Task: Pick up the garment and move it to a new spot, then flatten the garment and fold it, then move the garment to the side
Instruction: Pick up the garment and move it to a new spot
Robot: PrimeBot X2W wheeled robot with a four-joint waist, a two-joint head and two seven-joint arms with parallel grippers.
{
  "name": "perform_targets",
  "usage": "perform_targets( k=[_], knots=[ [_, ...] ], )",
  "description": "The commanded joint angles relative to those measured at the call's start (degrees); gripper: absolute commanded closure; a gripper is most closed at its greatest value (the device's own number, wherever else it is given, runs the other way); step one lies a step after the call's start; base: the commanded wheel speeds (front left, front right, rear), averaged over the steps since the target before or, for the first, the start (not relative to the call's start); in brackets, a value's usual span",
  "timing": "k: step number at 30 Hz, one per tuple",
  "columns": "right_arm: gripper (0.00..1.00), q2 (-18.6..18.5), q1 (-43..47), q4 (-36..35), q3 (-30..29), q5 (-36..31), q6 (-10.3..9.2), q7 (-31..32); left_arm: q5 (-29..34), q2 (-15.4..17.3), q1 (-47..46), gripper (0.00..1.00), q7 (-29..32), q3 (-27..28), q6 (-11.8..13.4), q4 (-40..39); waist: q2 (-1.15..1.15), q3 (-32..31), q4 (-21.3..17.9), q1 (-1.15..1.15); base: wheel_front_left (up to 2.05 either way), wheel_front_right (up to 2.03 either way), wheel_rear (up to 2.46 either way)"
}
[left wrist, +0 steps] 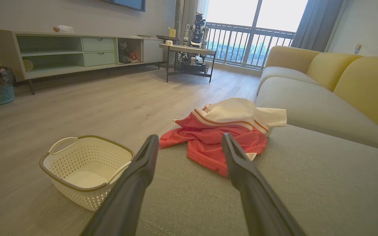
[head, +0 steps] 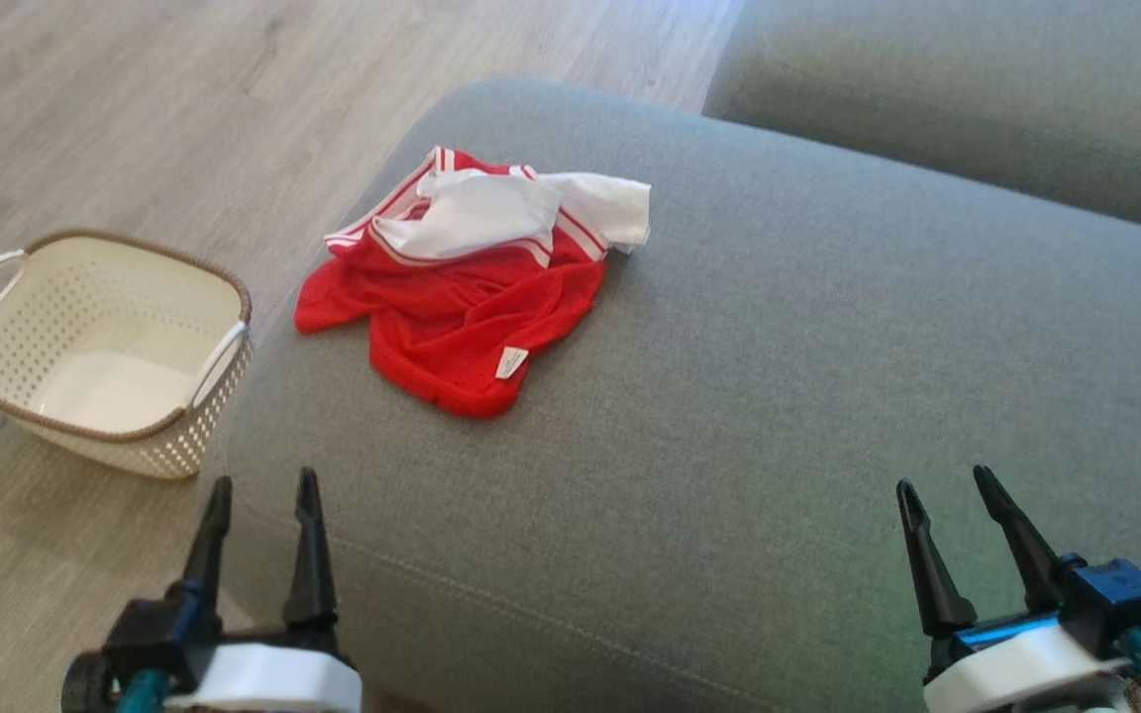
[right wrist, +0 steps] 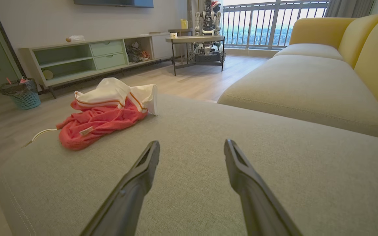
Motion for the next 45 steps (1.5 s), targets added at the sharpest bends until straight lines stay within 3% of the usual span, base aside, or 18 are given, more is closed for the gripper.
perform_targets(
  k=[1, 9, 12, 17, 23, 31, 39, 40, 41, 45],
  knots=[
    [0.0, -0.6, -2.0, -1.7, 0.8, -0.9, -0.02, -0.6, -0.7, -0.3, -4.4, 0.0, -0.3, 2.7, -0.2, -1.8, 0.0, 1.4, -0.1, 0.0, 0.0, 0.0, 0.0],
    [0.0, -0.6, -3.6, -2.6, -0.1, -3.9, -0.02, -0.6, -1.1, 1.4, -18.6, 0.0, -0.3, 6.7, -4.0, 1.4, 0.0, 6.9, -2.2, 0.0, 0.0, 0.0, 0.0],
    [0.0, -0.6, -4.8, -3.3, -0.5, -5.3, -0.02, -0.6, -2.8, 3.6, -28.0, 0.0, 2.1, 8.1, -5.7, 8.6, 0.0, 9.9, -3.5, 0.0, 0.0, 0.0, 0.0],
    [0.0, -0.6, -7.5, -4.4, -1.1, -8.1, -0.02, -0.6, -9.0, 6.4, -44.2, 0.0, 13.6, 10.3, -9.0, 24.6, 0.0, 15.3, -6.2, 0.0, 0.0, 0.0, 0.0],
    [0.0, -0.6, -10.1, -6.1, -2.3, -10.5, -0.02, -0.6, -12.5, 10.3, -58.1, 0.0, 23.1, 9.7, -11.6, 41.9, 0.0, 21.1, -9.4, 0.0, 0.0, 0.0, 0.0],
    [0.0, -0.6, -12.2, -7.7, -2.4, -11.4, -0.02, -0.6, -12.0, 12.0, -65.7, 0.0, 31.8, 6.5, -12.2, 58.6, 0.0, 25.9, -11.4, 0.0, 0.0, 0.0, 0.0],
    [0.0, -0.6, -13.9, -8.2, -2.7, -11.3, -0.02, -0.6, -13.3, 10.3, -67.7, 0.0, 29.7, 5.0, -12.8, 65.7, 0.0, 28.5, -11.8, 0.0, 0.0, 0.0, 0.0],
    [0.0, -0.6, -14.1, -8.1, -2.7, -11.2, -0.02, -0.6, -13.5, 10.1, -67.7, 0.18, 28.3, 4.8, -12.8, 65.9, 0.0, 28.6, -11.9, 0.0, 0.0, 0.0, 0.0],
    [0.0, -0.6, -14.3, -8.1, -2.7, -11.0, -0.02, -0.6, -13.8, 9.8, -67.7, 1.0, 27.0, 4.6, -12.9, 66.1, 0.0, 28.6, -11.9, 0.0, 0.0, 0.0, 0.0],
    [0.0, -0.6, -14.7, -7.2, -2.4, -10.1, -0.02, -0.6, -15.2, 8.8, -67.5, 1.0, 21.1, 2.8, -13.0, 65.0, 0.0, 27.4, -11.9, 0.0, 0.0, 0.0, 0.0]
  ],
)
